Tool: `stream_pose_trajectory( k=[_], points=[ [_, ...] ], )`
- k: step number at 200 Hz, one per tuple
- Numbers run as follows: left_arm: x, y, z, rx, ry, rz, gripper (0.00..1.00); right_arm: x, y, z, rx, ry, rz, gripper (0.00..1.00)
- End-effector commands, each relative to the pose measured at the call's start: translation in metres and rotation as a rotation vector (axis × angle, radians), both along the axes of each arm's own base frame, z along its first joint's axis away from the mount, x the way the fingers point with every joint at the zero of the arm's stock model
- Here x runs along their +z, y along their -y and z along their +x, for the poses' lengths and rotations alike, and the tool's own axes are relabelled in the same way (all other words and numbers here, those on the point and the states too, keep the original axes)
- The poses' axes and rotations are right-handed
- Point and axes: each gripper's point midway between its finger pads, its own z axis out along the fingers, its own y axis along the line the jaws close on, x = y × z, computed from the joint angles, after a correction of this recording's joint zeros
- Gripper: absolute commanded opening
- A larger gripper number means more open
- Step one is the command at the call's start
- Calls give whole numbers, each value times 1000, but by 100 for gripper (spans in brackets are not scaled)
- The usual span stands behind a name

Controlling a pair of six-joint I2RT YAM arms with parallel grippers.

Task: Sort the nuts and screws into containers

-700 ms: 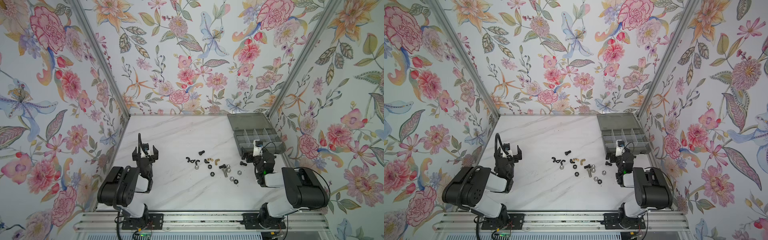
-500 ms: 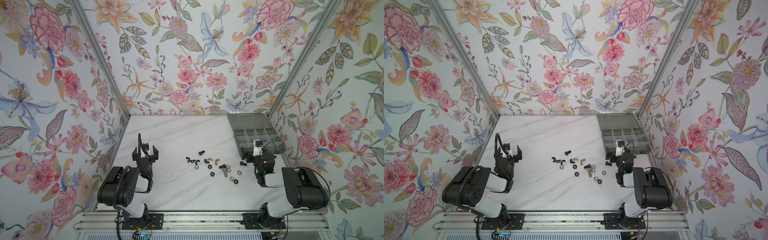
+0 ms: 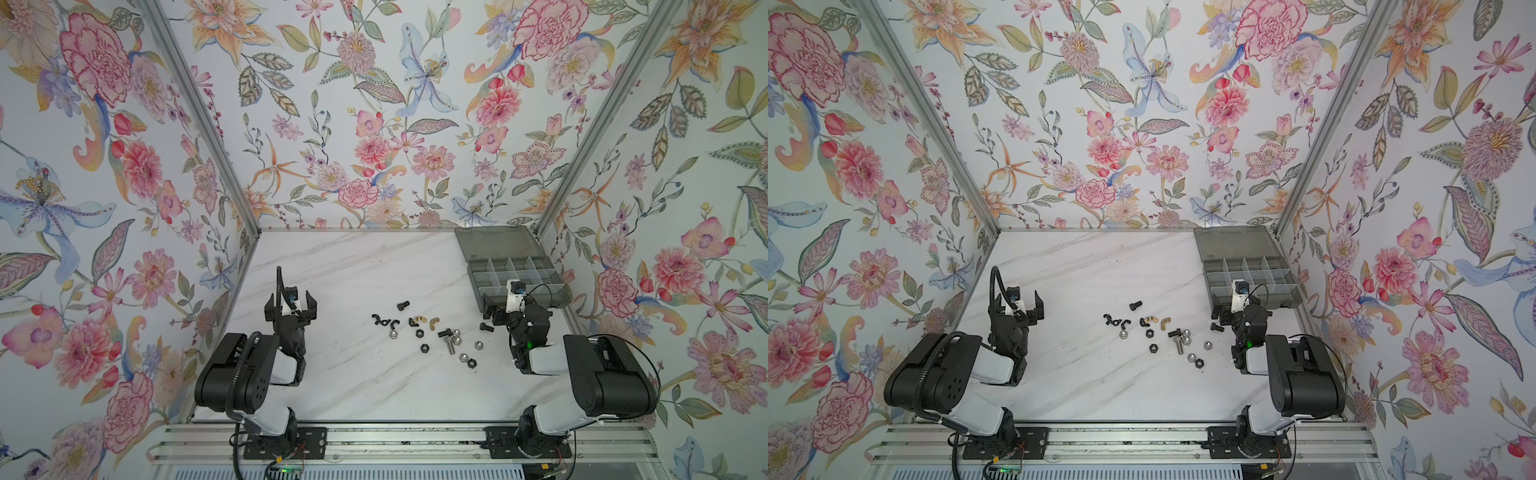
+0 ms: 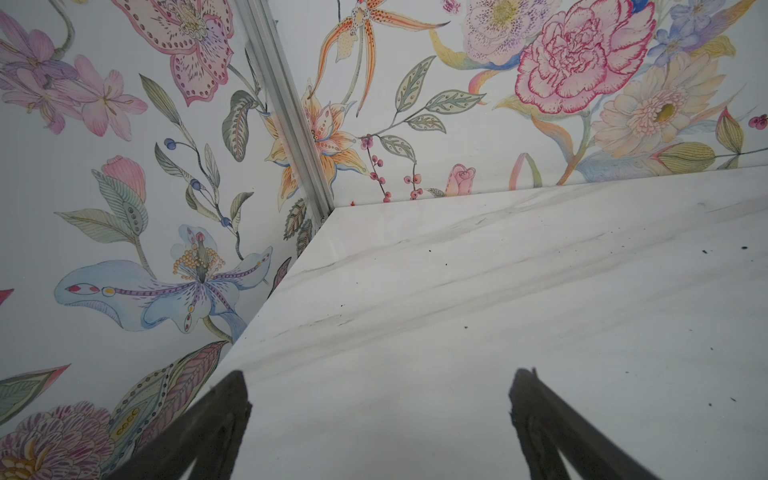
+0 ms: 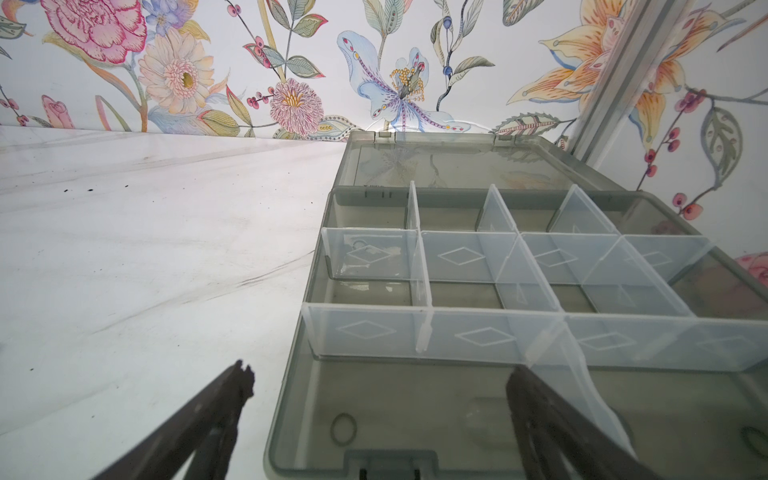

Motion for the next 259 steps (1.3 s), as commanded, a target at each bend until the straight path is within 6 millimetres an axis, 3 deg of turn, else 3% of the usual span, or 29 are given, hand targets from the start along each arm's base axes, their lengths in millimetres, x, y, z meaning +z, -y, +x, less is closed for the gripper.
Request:
stream_pose_trajectory(
  k=[1, 141, 145, 181, 222, 259],
  points=[
    [11, 2, 4, -16, 32, -3, 99, 4, 0, 0, -3, 22, -5, 99],
    [9, 2, 3, -13, 24, -2, 100, 8, 1, 1, -11, 27, -5, 99],
    [20, 2, 2, -12, 53, -4, 99, 9, 2, 1, -13, 27, -5, 99],
    [32, 8, 13, -45, 3, 7, 99, 25, 4, 5, -27, -30, 7, 99],
    [61, 26, 12, -123, 32, -5, 99, 47, -14, 6, 36, -135, 72, 100],
    [77, 44, 12, -193, 49, -128, 99, 55, -55, -2, 157, -314, 90, 100]
  ],
)
